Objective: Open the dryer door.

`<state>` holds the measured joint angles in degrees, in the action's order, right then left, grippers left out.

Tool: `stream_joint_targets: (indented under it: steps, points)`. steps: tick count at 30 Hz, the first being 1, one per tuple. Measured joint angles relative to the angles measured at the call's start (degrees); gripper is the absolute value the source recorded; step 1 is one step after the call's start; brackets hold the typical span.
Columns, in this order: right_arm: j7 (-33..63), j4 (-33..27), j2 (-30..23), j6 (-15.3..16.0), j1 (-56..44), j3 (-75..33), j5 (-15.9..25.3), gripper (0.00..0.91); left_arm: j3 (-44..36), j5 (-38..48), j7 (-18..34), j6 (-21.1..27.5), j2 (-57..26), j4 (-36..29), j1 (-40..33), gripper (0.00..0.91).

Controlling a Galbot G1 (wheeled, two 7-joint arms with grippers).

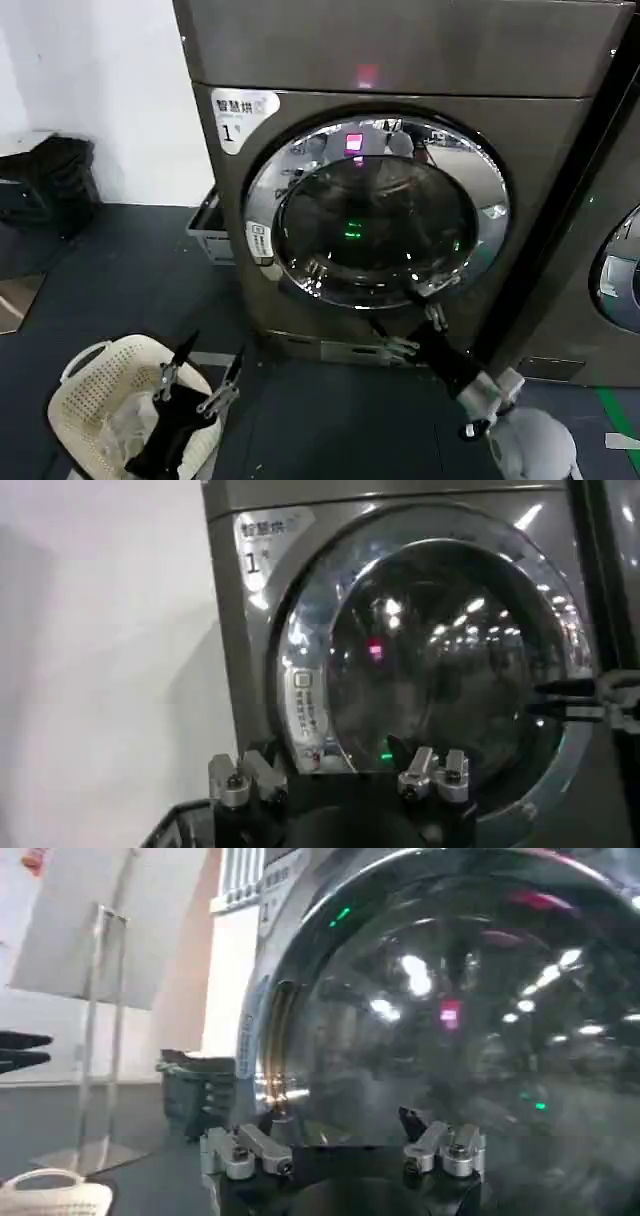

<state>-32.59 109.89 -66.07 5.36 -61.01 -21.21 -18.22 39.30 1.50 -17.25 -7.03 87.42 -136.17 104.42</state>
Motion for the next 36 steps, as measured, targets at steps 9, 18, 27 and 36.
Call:
stream_joint_targets:
  steps: [9,18,27,36]
  points:
    - [-0.07,-7.46,-0.44,0.66,10.27,9.41,0.25,0.907,-0.02,-0.84,0.49,-0.33,0.08,-1.08,1.17,0.907]
    - [-0.04,-13.59,-1.95,1.61,17.38,15.1,-0.98,0.907,-0.26,-0.87,0.49,-0.48,0.12,-1.46,0.99,0.907]
    - [0.29,-16.44,-2.99,1.7,22.55,18.81,-0.9,0.907,-1.17,-1.24,0.53,-1.12,-0.07,-1.29,1.53,0.907]
    - [0.79,-19.22,-4.5,1.69,27.2,21.62,-0.91,0.907,-1.5,-1.59,0.31,-0.76,0.11,-1.81,2.07,0.907]
